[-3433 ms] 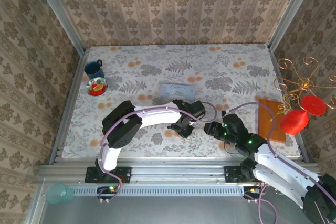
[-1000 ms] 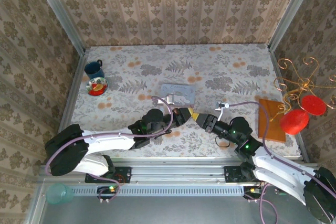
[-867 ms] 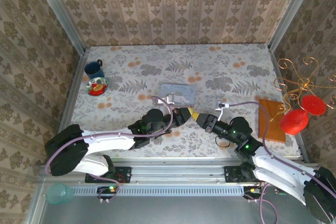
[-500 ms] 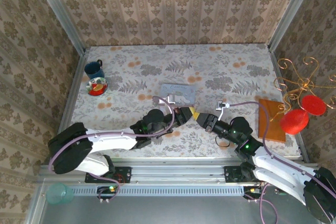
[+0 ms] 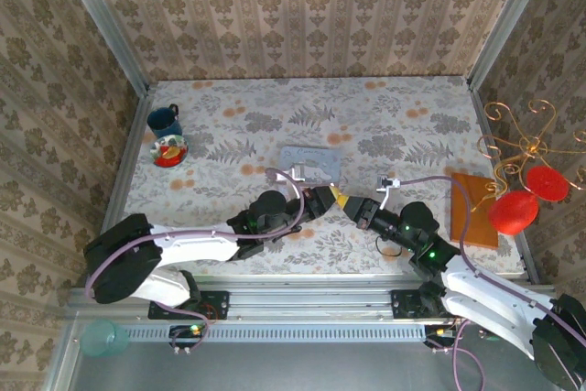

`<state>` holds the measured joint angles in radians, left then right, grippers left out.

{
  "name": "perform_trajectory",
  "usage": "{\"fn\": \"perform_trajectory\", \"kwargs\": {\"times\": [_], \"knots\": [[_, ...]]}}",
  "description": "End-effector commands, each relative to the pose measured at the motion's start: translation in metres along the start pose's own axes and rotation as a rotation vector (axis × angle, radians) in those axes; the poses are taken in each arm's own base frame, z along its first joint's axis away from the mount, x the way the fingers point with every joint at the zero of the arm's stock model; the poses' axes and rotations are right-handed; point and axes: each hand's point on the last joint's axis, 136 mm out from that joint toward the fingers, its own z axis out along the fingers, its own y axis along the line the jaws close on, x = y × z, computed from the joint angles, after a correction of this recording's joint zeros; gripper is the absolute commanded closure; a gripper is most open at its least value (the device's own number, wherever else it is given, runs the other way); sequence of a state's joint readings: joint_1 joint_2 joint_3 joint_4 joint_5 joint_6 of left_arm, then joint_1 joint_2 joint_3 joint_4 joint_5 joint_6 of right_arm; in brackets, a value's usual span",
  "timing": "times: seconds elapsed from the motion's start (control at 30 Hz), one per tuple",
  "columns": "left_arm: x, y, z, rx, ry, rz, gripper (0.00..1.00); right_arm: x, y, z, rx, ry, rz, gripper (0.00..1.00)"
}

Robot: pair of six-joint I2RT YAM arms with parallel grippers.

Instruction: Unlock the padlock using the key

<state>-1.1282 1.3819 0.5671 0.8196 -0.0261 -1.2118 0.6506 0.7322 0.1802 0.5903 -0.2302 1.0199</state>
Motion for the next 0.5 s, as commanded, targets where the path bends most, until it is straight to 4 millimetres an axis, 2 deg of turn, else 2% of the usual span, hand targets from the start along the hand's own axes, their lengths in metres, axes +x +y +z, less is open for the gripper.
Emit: {"fn": "perform_trajectory", "kwargs": {"times": [0.0, 0.17, 0.47], "knots": [[-0.003, -0.01, -0.008, 0.028, 0.01, 0.037, 0.8, 0.003, 0.006, 0.002, -0.005, 0.034, -0.044, 1.0], [-0.009, -0.005, -0.012, 0.0, 0.001, 0.061, 0.72, 0.01, 0.01, 0.003, -0.027, 0.074, -0.065, 1.0], [-0.009, 0.007, -0.012, -0.027, 0.012, 0.053, 0.68, 0.01, 0.015, 0.002, -0.042, 0.082, -0.084, 1.0]]}}
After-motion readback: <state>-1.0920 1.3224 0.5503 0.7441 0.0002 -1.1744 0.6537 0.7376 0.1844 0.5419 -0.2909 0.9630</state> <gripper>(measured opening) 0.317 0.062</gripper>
